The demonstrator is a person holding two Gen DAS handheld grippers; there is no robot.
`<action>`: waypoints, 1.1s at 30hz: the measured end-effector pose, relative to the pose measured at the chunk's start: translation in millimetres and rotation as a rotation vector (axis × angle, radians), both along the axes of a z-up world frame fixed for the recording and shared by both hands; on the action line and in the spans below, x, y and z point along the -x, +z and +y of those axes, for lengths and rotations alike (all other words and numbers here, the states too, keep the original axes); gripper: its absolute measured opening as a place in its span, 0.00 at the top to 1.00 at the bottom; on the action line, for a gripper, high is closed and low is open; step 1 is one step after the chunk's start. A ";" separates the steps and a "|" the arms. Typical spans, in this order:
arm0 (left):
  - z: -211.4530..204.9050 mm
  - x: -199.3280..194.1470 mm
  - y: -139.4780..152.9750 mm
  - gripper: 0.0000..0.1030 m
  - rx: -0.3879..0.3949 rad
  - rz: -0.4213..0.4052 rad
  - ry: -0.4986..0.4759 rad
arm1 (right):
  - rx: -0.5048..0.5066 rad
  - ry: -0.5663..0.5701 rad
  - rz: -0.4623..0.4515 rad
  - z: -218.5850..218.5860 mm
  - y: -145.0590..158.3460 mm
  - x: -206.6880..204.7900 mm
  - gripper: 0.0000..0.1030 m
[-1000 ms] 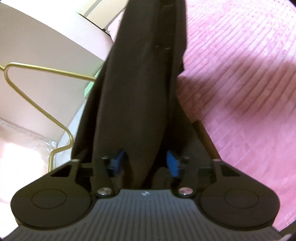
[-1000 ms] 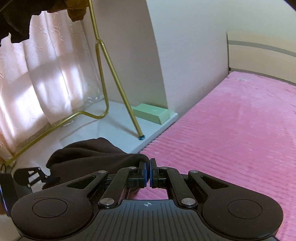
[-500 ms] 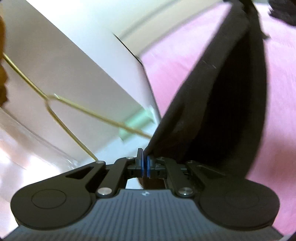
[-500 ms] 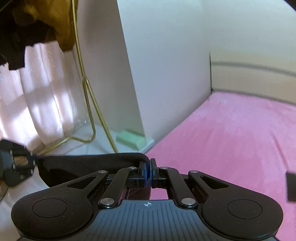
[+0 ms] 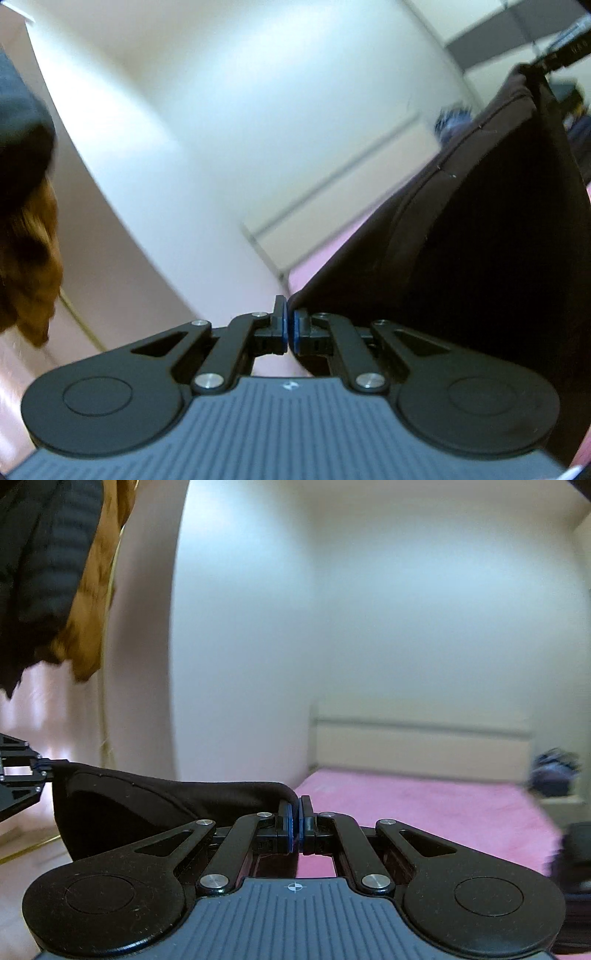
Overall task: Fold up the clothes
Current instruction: 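Lift the black shirt high with both grippers and shake it out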
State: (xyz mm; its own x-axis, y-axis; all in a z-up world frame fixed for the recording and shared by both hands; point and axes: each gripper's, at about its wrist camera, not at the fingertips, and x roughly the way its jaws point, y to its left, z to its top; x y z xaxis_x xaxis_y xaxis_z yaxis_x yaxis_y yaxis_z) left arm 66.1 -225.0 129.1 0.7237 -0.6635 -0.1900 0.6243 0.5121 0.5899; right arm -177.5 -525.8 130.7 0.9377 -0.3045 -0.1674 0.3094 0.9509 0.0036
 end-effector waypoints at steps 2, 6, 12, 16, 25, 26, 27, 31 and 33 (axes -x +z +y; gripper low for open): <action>8.3 25.3 19.4 0.98 0.058 0.005 -0.043 | 0.035 -0.062 -0.022 21.5 12.4 44.9 1.00; 30.6 75.3 45.6 0.98 0.140 -0.003 -0.126 | 0.128 -0.167 -0.050 64.4 33.3 135.2 1.00; 32.4 129.1 81.9 0.97 0.218 -0.038 -0.270 | 0.244 -0.289 -0.112 92.1 70.3 240.1 1.00; 1.0 139.5 116.5 0.97 0.248 -0.059 -0.362 | 0.306 -0.352 -0.137 71.8 94.6 270.6 1.00; -174.4 106.0 103.7 0.97 0.128 -0.002 -0.392 | 0.308 -0.355 0.050 -90.5 58.3 214.6 0.99; -203.2 93.3 87.0 0.97 0.096 0.029 -0.373 | 0.293 -0.333 0.088 -118.8 40.5 198.0 0.99; -232.1 80.5 70.0 0.97 0.063 0.061 -0.354 | 0.270 -0.309 0.122 -146.9 21.4 180.4 0.99; -354.6 27.2 -35.8 0.94 -0.091 0.208 -0.240 | 0.175 -0.222 0.260 -256.5 -79.4 101.6 0.99; -410.9 3.3 -104.1 0.85 -0.170 0.299 -0.169 | 0.120 -0.196 0.341 -304.3 -138.9 59.0 0.99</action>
